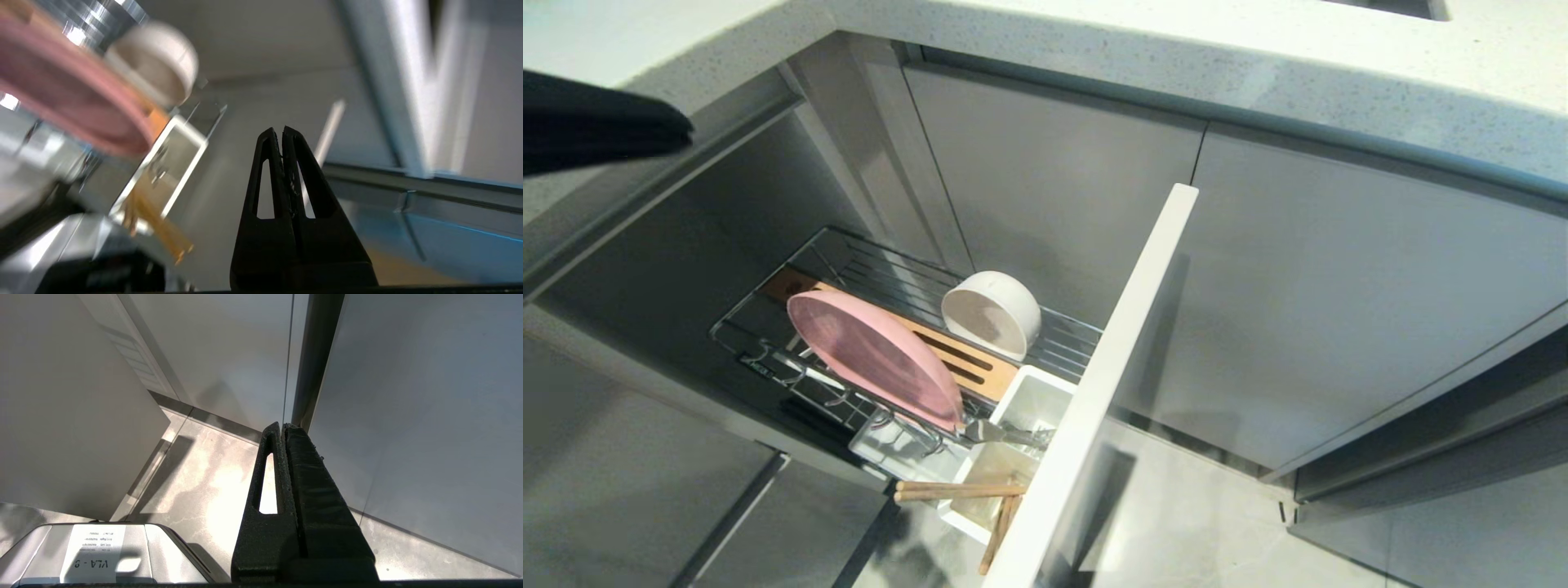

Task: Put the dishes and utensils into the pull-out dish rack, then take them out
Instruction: Take the plate out of the cupboard

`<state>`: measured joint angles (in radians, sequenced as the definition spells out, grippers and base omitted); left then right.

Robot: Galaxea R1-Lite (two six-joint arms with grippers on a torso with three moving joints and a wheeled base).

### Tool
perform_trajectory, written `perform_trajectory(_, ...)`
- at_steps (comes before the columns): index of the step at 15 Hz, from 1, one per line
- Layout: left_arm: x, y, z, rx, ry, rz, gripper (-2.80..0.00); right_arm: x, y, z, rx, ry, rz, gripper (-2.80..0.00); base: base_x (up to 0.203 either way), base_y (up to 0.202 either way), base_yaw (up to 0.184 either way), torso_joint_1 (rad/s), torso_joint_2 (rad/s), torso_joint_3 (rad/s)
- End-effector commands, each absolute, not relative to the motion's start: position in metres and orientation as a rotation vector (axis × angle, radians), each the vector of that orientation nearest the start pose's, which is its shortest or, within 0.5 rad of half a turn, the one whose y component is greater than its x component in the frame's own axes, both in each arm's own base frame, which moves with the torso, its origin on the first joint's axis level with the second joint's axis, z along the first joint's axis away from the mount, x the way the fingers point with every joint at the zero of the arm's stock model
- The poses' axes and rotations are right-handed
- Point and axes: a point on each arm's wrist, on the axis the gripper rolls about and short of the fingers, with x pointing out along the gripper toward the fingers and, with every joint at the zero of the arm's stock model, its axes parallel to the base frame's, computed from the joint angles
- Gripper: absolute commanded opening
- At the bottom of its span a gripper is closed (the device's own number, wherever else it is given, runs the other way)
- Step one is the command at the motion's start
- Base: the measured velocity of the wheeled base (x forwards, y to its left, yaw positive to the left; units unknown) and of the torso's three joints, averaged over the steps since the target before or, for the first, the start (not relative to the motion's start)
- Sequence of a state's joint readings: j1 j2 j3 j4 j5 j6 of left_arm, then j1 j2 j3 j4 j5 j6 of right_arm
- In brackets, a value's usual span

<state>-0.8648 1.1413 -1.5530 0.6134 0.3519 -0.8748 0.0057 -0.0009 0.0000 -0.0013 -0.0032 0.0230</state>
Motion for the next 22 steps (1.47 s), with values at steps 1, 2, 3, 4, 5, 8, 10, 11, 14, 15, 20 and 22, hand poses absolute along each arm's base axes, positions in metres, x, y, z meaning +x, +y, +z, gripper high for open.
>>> perform_trajectory(1,0.092,-0.104,0.375,-0.692,0.500,-0.346,-2.80,-0.023,0.000,0.075,0.023,0.000,0.003,-2.80,0.000,0.000,0.000,0.000,0.00,0.000)
perform_trajectory(2,0.097,-0.112,0.369,-0.674,0.530,-0.301,-1.43,-0.023,0.000,0.075,0.023,0.000,0.003,-2.80,0.000,0.000,0.000,0.000,0.00,0.000)
perform_trajectory(3,0.102,-0.120,0.362,-0.641,0.554,-0.244,0.00,-0.023,0.000,0.075,0.023,0.000,0.003,-2.80,0.000,0.000,0.000,0.000,0.00,0.000)
perform_trajectory(4,0.108,-0.126,0.356,-0.614,0.559,-0.180,0.00,-0.023,0.000,0.075,0.023,0.000,0.003,-2.80,0.000,0.000,0.000,0.000,0.00,0.000)
perform_trajectory(5,0.114,-0.133,0.350,-0.596,0.560,-0.122,0.00,-0.023,0.000,0.075,0.023,0.000,0.003,-2.80,0.000,0.000,0.000,0.000,0.00,0.000)
perform_trajectory(8,0.127,-0.148,0.334,-0.545,0.595,-0.023,0.00,-0.023,0.000,0.075,0.023,0.000,0.003,-2.80,0.000,0.000,0.000,0.000,0.00,0.000)
perform_trajectory(10,0.140,-0.161,0.321,-0.524,0.602,0.048,0.00,-0.023,0.000,0.075,0.023,-0.001,0.003,-2.80,0.000,0.000,0.000,0.000,0.00,0.000)
perform_trajectory(11,0.147,-0.166,0.314,-0.521,0.598,0.095,0.00,-0.023,0.000,0.075,0.023,0.000,0.003,-2.80,0.000,0.000,0.000,0.000,0.00,0.000)
perform_trajectory(14,0.173,-0.173,0.296,-0.498,0.611,0.209,0.00,-0.023,0.000,0.075,0.023,0.000,0.003,-2.80,0.000,0.000,0.000,0.000,0.00,0.000)
perform_trajectory(15,0.180,-0.174,0.290,-0.493,0.619,0.234,0.00,-0.023,0.000,0.075,0.023,0.000,0.003,-2.80,0.000,0.000,0.000,0.000,0.00,0.000)
perform_trajectory(20,0.209,-0.179,0.274,-0.516,0.607,0.304,0.00,-0.023,0.000,0.075,0.023,0.000,0.003,-2.80,0.000,0.000,0.000,0.000,0.00,0.000)
perform_trajectory(22,0.214,-0.178,0.272,-0.529,0.592,0.311,0.00,-0.023,0.000,0.075,0.023,0.000,0.003,-2.80,0.000,0.000,0.000,0.000,0.00,0.000)
